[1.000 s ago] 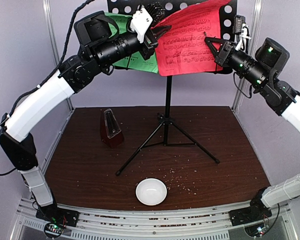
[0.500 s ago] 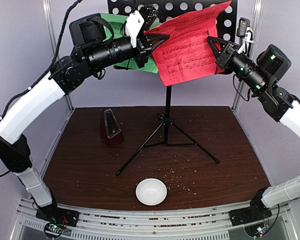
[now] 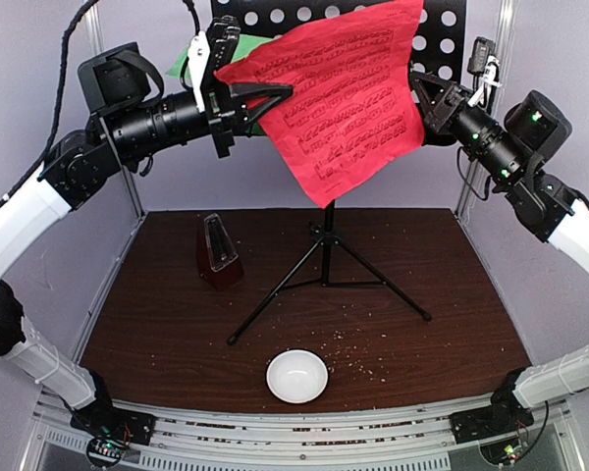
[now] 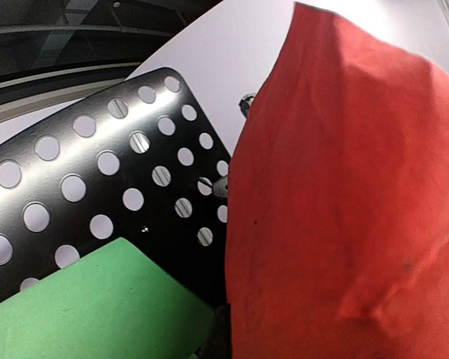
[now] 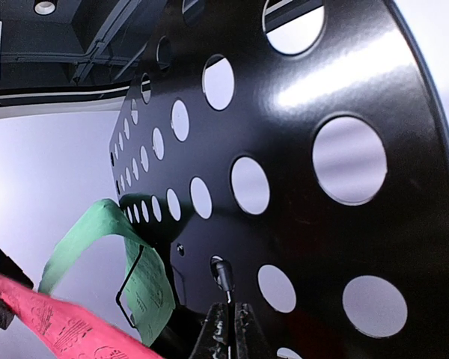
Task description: Pack up the instrument practice props
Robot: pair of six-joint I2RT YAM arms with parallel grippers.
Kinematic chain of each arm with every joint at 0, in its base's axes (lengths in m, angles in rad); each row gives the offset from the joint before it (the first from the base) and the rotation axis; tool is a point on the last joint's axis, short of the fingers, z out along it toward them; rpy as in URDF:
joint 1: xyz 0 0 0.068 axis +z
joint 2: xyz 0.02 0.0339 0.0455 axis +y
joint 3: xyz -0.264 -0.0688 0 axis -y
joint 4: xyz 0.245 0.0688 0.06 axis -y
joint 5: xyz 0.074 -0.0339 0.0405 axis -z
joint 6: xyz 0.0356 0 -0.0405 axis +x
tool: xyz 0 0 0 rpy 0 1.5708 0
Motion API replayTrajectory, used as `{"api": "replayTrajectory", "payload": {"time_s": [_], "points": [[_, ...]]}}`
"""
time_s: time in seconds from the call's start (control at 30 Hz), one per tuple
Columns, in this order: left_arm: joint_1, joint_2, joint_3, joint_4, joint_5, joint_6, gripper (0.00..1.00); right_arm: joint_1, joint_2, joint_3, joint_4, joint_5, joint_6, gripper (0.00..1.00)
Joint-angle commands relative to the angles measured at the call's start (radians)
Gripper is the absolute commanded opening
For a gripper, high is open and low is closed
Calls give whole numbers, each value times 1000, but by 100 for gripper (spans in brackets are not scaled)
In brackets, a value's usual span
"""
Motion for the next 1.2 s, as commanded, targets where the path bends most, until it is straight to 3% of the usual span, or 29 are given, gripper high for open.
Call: {"api": "replayTrajectory", "payload": {"time_s": [0.0, 0.17, 0.47, 0.67, 0.9, 1.0, 1.17], "points": [[19, -64, -68, 25, 177, -6, 0, 3, -16, -17, -6, 40, 19, 0], [37, -125, -137, 23, 319, -55, 0, 3, -10, -10, -15, 44, 24, 0], [71, -162, -279, -25, 362, -144, 0, 3, -8, -3, -27, 33, 28, 19], [124, -170, -444, 61, 375, -262, 0, 3, -21, -3, -40, -5, 30, 48], [154, -109, -503, 64, 341, -369, 0, 3, -85, -60, -55, -106, -1, 82], [158, -81, -524, 81, 351, -406, 0, 3, -159, -129, -42, -147, -17, 94], [159, -51, -547, 107, 391, -451, 0, 3, -302, -307, 0, -207, -63, 100]]}}
